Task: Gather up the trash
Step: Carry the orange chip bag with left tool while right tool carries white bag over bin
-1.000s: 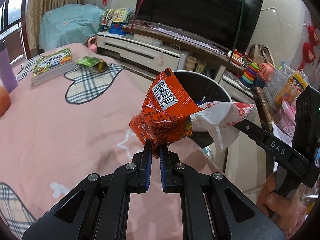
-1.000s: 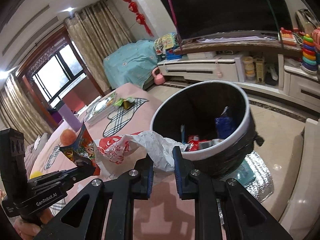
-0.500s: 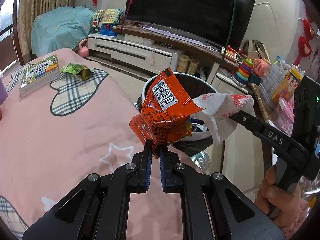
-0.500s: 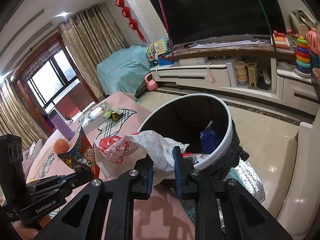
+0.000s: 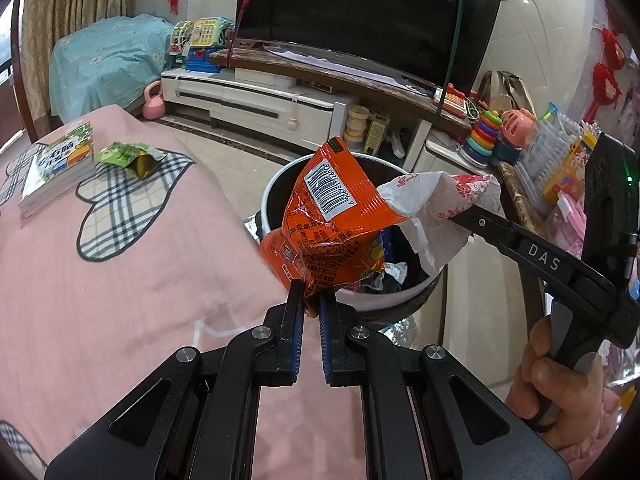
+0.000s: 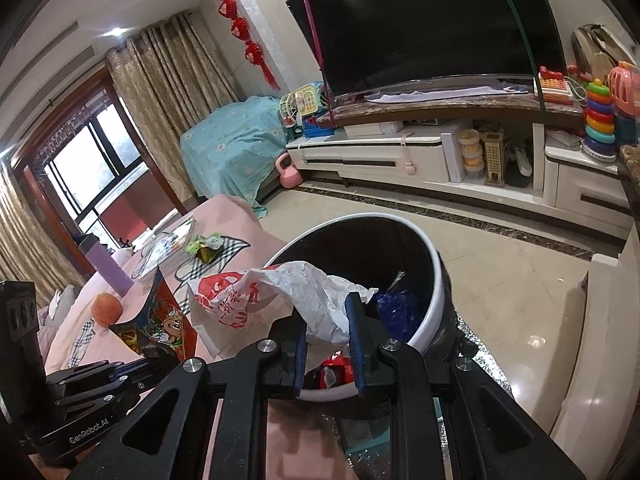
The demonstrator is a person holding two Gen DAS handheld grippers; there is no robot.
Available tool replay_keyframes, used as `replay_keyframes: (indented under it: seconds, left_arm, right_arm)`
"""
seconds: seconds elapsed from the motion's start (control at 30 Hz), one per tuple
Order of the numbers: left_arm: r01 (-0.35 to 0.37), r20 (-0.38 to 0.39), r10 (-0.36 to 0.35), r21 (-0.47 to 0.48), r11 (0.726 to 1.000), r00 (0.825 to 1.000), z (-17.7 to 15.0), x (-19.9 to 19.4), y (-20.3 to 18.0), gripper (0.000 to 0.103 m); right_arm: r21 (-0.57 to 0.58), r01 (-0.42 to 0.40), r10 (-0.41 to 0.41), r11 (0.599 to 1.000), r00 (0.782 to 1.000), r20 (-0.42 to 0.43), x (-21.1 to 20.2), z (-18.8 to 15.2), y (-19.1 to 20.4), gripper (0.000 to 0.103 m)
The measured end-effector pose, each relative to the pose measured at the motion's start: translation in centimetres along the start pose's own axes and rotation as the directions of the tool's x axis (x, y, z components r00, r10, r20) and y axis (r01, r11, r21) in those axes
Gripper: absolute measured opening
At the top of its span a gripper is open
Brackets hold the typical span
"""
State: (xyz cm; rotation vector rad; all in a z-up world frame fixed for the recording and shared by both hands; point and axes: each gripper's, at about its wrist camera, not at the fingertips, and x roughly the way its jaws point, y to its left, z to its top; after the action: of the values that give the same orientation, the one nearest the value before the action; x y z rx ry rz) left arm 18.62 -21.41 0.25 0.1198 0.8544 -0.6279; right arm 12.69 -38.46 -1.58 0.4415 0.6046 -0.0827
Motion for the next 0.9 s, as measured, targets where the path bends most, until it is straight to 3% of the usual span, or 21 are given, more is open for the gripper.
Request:
replay_keyframes:
  seconds: [0.9]
  left_arm:
    - [-0.013, -0.058, 0.016, 0.051, 0.999, 0.998, 3.3, 4.8, -2.1, 0.007]
  right_arm:
    - [-0.013, 0.067, -0.068, 0.998, 0.996, -0.055, 2.2, 1.9, -1.5, 0.019]
